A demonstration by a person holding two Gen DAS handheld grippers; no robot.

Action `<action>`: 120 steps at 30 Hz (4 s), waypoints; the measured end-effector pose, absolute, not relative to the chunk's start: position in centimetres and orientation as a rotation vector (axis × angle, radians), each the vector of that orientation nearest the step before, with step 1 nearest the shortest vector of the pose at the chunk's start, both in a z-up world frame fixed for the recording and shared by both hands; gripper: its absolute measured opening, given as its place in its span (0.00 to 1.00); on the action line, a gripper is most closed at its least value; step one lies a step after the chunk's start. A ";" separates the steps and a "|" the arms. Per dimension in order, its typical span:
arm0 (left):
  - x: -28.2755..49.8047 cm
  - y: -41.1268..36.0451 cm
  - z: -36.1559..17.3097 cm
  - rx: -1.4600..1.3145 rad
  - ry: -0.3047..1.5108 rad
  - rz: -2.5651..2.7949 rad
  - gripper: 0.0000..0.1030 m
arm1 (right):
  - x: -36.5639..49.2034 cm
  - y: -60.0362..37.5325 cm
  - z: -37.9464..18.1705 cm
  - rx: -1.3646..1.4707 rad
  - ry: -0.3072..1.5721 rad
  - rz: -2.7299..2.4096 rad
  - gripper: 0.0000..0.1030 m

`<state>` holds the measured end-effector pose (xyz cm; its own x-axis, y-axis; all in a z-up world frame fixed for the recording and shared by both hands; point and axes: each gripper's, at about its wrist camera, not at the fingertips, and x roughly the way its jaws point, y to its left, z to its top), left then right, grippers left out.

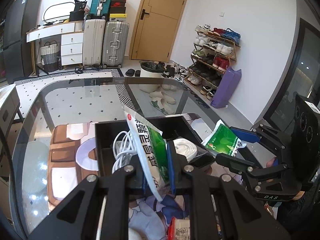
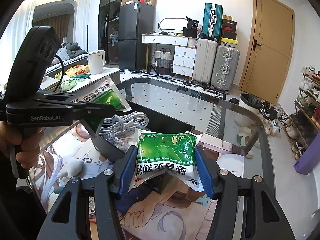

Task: Organize soft objects
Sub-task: 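Carry both green packets up and over the black box, then lower both green packets into the box and open both grippers, then withdraw both grippers toward the white plush toy and red-edged packet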

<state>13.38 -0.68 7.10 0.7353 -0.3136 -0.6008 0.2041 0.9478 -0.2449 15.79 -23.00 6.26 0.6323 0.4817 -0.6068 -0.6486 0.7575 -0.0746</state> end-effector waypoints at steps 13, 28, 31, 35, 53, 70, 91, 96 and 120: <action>16.3 -1.6 5.5 -0.128 0.738 -0.308 0.14 | 16.6 -22.4 5.7 -0.311 0.616 0.654 0.56; 17.7 -1.4 2.8 -0.099 0.797 -0.285 0.14 | 18.0 -20.2 5.0 -0.358 0.629 0.677 0.56; 17.6 -1.3 2.7 -0.102 0.794 -0.293 0.14 | 18.3 -19.8 4.9 -0.380 0.629 0.685 0.56; 17.6 -1.3 2.7 -0.104 0.793 -0.297 0.14 | 19.0 -18.9 4.7 -0.395 0.633 0.698 0.56; 17.5 -1.1 2.5 -0.105 0.799 -0.306 0.14 | 20.7 -16.8 2.5 -0.521 0.630 0.722 0.56; 17.7 -1.3 2.6 -0.093 0.809 -0.305 0.14 | 20.0 -18.1 3.2 -0.501 0.574 0.663 0.81; 14.4 -1.2 5.3 -0.050 0.770 -0.307 0.64 | 14.6 -23.0 4.0 -0.383 0.600 0.619 0.95; 11.9 0.4 6.1 -0.066 0.702 -0.223 0.99 | 13.5 -23.0 3.5 -0.349 0.639 0.628 0.99; 4.1 1.3 1.5 0.007 0.789 -0.142 1.00 | 8.5 -20.2 -0.7 -0.317 0.785 0.763 0.99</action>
